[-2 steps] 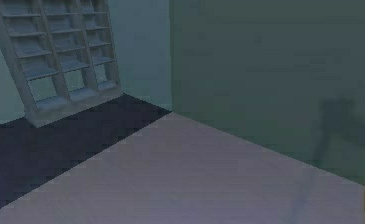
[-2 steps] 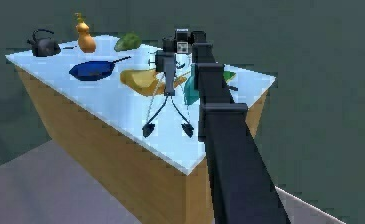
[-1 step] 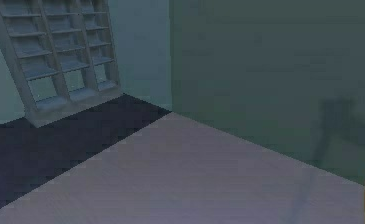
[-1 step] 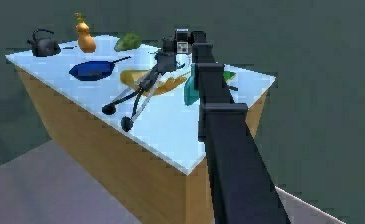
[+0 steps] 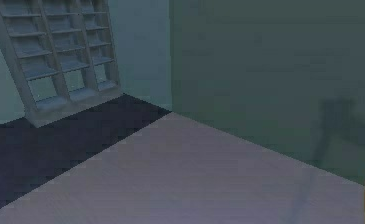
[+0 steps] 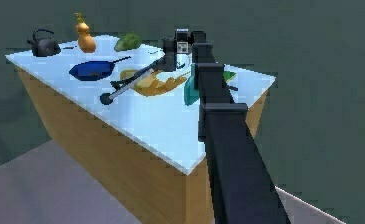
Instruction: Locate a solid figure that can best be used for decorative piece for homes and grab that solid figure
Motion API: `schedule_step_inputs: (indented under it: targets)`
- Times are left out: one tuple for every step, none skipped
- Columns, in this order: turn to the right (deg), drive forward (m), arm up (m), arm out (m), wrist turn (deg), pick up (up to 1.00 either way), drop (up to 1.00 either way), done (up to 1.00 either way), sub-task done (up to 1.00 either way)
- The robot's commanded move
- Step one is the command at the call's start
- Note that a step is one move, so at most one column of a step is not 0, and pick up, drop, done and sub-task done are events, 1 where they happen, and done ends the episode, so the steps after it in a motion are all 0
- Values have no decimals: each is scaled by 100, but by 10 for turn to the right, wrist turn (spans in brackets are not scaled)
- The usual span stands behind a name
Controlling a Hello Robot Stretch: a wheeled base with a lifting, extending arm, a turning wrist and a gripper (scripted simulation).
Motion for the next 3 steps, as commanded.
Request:
schedule_step_inputs:
  targets:
    - [0, 0, 0, 0, 450, 0, 0, 0, 0]
    - [0, 0, 0, 0, 240, 0, 0, 0, 0]
    - [0, 0, 0, 0, 0, 100, 0, 0, 0]
